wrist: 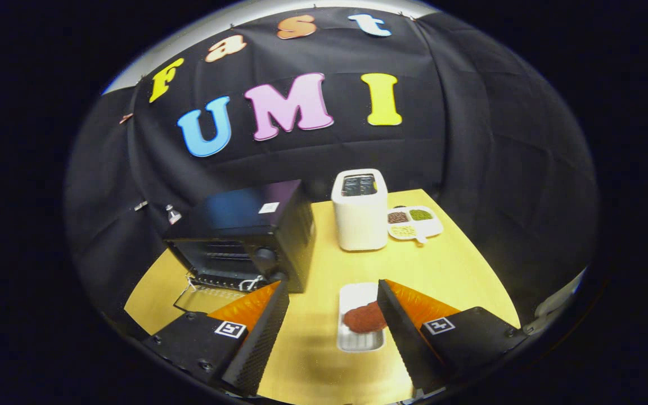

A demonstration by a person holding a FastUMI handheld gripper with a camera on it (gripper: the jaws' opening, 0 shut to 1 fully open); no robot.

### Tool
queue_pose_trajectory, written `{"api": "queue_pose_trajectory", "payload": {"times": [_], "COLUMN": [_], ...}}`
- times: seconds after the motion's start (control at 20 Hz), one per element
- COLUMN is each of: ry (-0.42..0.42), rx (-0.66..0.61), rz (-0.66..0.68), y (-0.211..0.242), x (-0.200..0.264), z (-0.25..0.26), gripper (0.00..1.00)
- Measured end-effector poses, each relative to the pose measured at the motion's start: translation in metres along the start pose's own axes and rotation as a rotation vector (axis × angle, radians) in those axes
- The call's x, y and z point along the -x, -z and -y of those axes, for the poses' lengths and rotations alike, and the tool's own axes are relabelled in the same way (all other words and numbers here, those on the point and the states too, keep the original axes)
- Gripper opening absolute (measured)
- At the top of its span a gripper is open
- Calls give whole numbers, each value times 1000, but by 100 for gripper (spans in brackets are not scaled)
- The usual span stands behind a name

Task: Open the toaster oven, put the food inside, and close the toaster oven door.

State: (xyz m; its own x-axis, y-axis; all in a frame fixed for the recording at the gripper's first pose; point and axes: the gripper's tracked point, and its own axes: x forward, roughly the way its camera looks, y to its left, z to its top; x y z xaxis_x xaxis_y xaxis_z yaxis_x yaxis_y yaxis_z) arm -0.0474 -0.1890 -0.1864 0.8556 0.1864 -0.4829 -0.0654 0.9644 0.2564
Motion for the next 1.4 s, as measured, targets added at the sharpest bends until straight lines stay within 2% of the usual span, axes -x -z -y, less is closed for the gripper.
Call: {"api": "queue_pose_trajectory", "payload": {"times": [0.3,0.55,0.6,0.65,0.7,0.85,0.9,0.95,1.05,1.4], "ry": [-13,-91,-116,-147,-170,-167,-164,-165,-163,-182], "rx": [-178,-250,-277,-311,-338,-426,-458,-469,-448,-448], "rz": [-110,-185,-202,-226,-248,-263,-263,-261,-250,-154], "y": [34,66,70,74,78,86,78,82,76,27], "x": [-40,-65,-69,-73,-76,-100,-87,-95,-91,-63], "z": [65,73,71,66,62,69,76,73,72,56], "gripper": [98,95,91,80,76,21,19,17,12,12]}}
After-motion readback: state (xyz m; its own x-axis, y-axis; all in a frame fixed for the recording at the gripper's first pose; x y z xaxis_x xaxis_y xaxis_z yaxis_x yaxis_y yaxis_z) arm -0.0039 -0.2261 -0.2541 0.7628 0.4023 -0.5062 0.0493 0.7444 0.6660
